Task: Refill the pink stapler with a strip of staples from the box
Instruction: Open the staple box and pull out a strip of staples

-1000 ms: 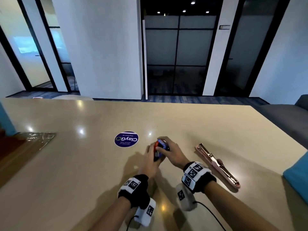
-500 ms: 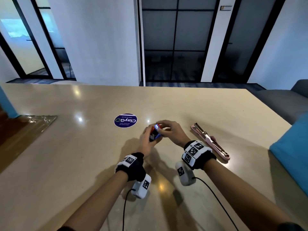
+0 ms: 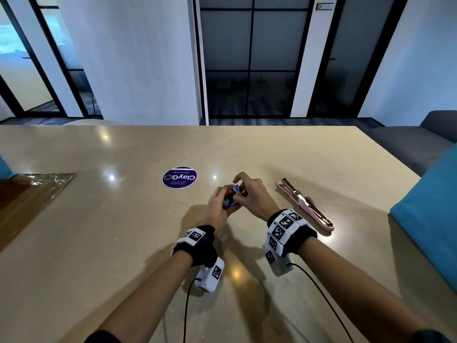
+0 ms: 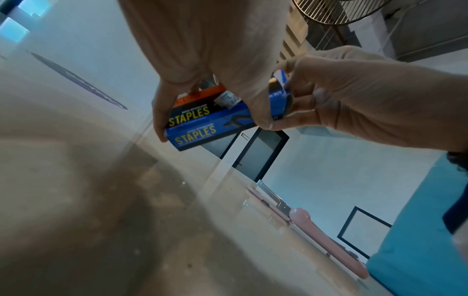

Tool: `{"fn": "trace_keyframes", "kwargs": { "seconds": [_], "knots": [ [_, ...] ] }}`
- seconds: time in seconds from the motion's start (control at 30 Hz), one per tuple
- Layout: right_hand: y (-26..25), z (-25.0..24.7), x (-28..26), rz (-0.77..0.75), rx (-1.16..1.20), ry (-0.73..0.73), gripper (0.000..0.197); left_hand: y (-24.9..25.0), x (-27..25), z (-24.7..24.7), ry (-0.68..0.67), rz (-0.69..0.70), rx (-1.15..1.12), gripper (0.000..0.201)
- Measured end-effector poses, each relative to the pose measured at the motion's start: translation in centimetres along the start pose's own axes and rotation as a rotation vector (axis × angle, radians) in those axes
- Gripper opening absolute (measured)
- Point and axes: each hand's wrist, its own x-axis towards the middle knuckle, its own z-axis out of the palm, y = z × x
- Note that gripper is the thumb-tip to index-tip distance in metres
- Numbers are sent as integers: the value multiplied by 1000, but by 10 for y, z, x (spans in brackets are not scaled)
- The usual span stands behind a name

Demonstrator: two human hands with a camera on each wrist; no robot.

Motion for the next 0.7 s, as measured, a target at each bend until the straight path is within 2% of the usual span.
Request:
{"fn": "trace_keyframes", "kwargs": {
  "seconds": [0.07, 0.2, 0.37, 0.43, 0.53, 0.6, 0.7],
  "knots": [
    [1, -2, -3, -16, 41, 26, 26, -4, 3, -1, -32, 35, 58, 42],
    [11, -7, -5, 2, 161, 110, 18, -4, 3, -4, -23, 125, 186, 47],
    [21, -10, -5, -67, 11, 170, 12, -3, 2, -5, 12, 128, 122, 47],
    [27, -13, -5, -92, -40, 188, 17, -1, 2, -7, 8, 144, 90, 49],
    [31, -21, -6, -119, 49, 128, 30, -1, 2, -9, -15, 148, 10, 57],
    [32, -23, -8, -73, 148, 116, 32, -1, 2, -10, -5, 140, -21, 63],
    [31, -23, -9, 63, 342, 80, 23, -1, 2, -10, 15, 158, -13, 61]
  ]
}}
